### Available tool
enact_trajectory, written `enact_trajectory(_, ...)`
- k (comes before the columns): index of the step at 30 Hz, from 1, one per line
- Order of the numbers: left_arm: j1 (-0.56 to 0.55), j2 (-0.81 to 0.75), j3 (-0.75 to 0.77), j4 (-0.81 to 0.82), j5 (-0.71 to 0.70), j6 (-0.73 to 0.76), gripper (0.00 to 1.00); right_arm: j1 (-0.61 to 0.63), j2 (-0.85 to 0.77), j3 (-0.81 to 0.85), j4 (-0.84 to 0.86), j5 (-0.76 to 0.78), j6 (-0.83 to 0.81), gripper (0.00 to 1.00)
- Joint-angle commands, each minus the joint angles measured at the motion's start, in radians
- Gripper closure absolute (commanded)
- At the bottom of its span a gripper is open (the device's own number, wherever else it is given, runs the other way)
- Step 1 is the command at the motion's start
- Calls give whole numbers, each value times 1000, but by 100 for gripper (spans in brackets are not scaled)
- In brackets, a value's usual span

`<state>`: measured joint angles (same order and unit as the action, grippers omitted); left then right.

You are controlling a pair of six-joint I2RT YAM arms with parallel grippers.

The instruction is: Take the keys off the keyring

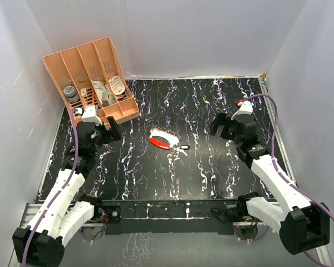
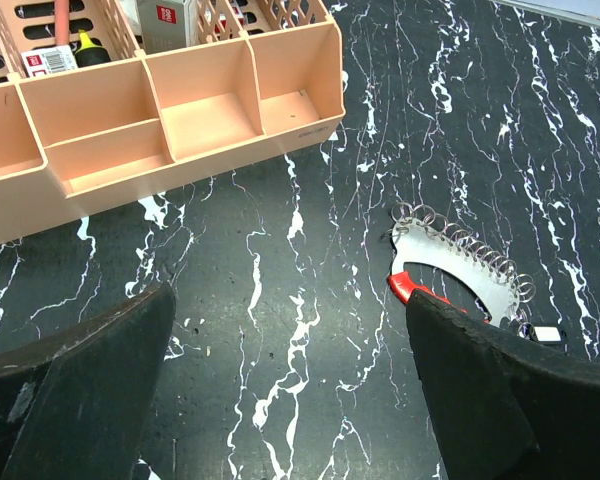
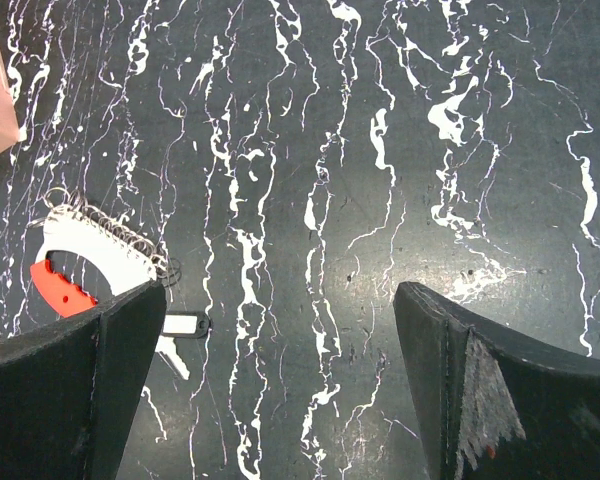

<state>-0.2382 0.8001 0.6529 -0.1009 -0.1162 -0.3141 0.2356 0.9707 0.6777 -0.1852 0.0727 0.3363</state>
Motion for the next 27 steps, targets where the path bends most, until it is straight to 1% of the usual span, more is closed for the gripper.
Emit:
enact_trajectory(1,-4,10,12,34,24,-2,1,5,8,7,91,-10,24,2)
enact_trajectory(7,-4,30,29,36,-14,-27,1,4,-27,-21,183,30,83,2)
enact_trajectory(12,-4,83,85,-20,-73,-117,1,3,-1,-20,207,11,91,2)
enact_trajectory(15,-3,106,85,19,-27,-115,1,3,28,0,189,-6,66,2)
enact_trajectory(17,-4,110,89,23,-25,-148,1,3,41,7,190,-39,32,2)
enact_trajectory(19,-3,102,83,44,-17,-160,1,5,52,13,187,-90,-11,2)
enact_trajectory(21,-4,76,49,99,-7,-152,1,10,72,25,166,-120,-36,2)
enact_trajectory(23,-4,40,-2,176,43,-114,1,40,97,39,133,-108,-52,10)
enact_trajectory(24,-3,27,-31,210,42,-123,1,79,109,43,123,-88,-57,13)
enact_trajectory(26,-3,20,-46,200,25,-159,1,162,132,46,110,-35,-72,16)
enact_trajectory(27,-4,29,-37,179,33,-150,1,203,145,48,103,0,-79,18)
